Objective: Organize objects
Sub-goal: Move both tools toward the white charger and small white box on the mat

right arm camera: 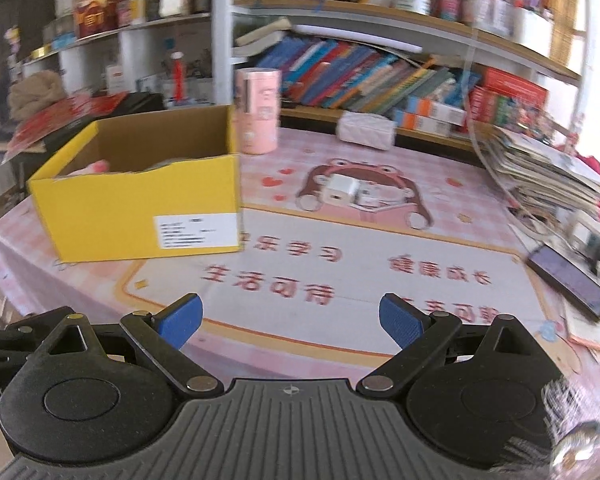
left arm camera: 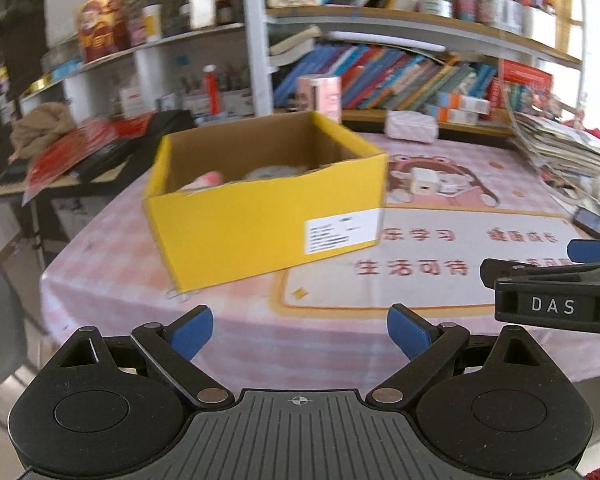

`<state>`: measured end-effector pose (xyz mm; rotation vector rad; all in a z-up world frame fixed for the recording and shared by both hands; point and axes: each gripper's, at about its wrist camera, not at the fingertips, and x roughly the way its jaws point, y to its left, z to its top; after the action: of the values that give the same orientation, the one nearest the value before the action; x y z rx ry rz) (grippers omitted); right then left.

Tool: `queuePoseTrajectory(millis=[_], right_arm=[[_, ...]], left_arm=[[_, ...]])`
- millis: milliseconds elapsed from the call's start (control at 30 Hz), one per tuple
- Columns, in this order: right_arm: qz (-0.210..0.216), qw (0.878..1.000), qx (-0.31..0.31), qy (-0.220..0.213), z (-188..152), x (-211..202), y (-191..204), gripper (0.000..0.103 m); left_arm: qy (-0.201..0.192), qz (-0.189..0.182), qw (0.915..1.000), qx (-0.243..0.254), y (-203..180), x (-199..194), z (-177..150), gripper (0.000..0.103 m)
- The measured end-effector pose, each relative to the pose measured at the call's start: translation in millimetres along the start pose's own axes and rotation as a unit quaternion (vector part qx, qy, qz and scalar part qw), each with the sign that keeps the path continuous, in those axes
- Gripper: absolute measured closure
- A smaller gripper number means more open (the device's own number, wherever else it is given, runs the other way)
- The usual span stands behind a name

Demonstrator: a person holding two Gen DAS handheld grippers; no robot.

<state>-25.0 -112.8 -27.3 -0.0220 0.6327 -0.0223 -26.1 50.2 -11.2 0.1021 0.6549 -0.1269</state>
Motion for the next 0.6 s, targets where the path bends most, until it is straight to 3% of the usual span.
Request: queuePoseTrajectory(millis=[300,600], right_arm=[[-0.048,0.998,0.038,0.003,-0.7,3.0,-40.2,0.007],[-0.069,0.996,0.047,0.009,13.7,24.4,-75.9,0.007]], left_arm=[[-0.001,-0.044,0.9985,0.033,-35.3,20.8,17.0,0.007],[-0.001,-0.073,0.9966,0.037,-63.0,47.7,39.5,0.007]])
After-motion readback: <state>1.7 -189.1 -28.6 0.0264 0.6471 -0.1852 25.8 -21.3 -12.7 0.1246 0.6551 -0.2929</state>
